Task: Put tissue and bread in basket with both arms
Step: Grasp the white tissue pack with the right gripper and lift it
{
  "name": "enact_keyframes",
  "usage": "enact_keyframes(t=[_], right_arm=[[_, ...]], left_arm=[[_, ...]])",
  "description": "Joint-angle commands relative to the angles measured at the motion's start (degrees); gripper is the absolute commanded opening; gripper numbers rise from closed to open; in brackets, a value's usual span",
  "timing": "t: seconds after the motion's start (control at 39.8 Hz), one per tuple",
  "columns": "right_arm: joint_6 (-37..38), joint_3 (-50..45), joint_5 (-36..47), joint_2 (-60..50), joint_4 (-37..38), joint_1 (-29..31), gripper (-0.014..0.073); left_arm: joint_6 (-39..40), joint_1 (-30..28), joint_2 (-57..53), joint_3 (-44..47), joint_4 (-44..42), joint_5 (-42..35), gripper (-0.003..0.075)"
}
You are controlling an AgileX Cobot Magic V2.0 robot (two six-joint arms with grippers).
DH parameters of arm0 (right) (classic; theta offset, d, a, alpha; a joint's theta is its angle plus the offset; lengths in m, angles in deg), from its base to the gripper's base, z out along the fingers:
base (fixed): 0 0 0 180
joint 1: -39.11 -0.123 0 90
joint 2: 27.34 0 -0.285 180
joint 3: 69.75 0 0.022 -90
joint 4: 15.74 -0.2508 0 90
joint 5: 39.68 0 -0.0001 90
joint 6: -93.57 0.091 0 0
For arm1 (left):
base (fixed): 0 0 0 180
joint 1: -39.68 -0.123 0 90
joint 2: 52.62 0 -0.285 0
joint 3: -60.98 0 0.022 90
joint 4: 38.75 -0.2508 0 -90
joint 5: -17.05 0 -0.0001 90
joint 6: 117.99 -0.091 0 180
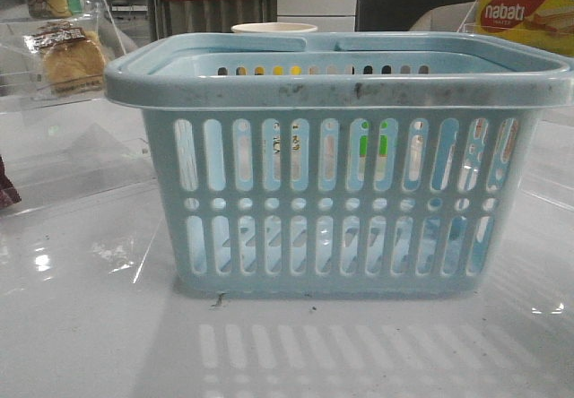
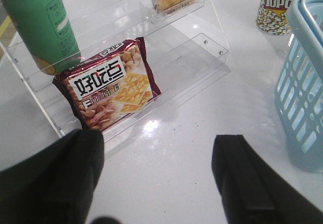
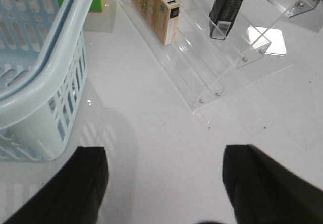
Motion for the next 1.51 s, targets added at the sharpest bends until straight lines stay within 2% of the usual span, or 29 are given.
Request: enact_keyframes(t=[0.0, 0.18, 0.33, 0.83, 1.18, 1.41, 1.48], right_arm=[[0.5, 4.2, 5.7, 3.0, 0.9, 2.7, 0.0582], [0.5, 11.9, 3.3, 12.3, 0.9, 8.3, 0.0582], [0.5, 20.1, -0.8, 23.0, 0.3, 10.6, 0.0582], [0.5, 47.1, -8.9, 53.9, -0.1, 11.0, 0.0582], [0.5, 56.3, -9.8, 65.0, -1.6, 11.0, 0.0582], [0.5, 58.6, -7.2, 68.4, -3.1, 11.0, 0.058], [0.5, 58.6, -6.1, 68.8, -3.6, 11.0, 0.0551]], left_arm=[[0.5, 0.4, 0.5, -1.9, 0.0, -4.2, 0.0506], [0.5, 0.4, 0.5, -1.9, 0.0, -4.2, 0.0506], [0.5, 0.4, 0.5, -1.9, 0.0, -4.2, 0.0506], [0.5, 0.4, 0.5, -1.9, 0.3, -4.2, 0.0506], [0.5, 0.4, 0.5, -1.9, 0.3, -4.2, 0.0506], [0.5, 0.4, 0.5, -1.9, 0.3, -4.2, 0.0506], [0.5, 0.4, 0.5, -1.9, 0.3, -4.2, 0.0506]])
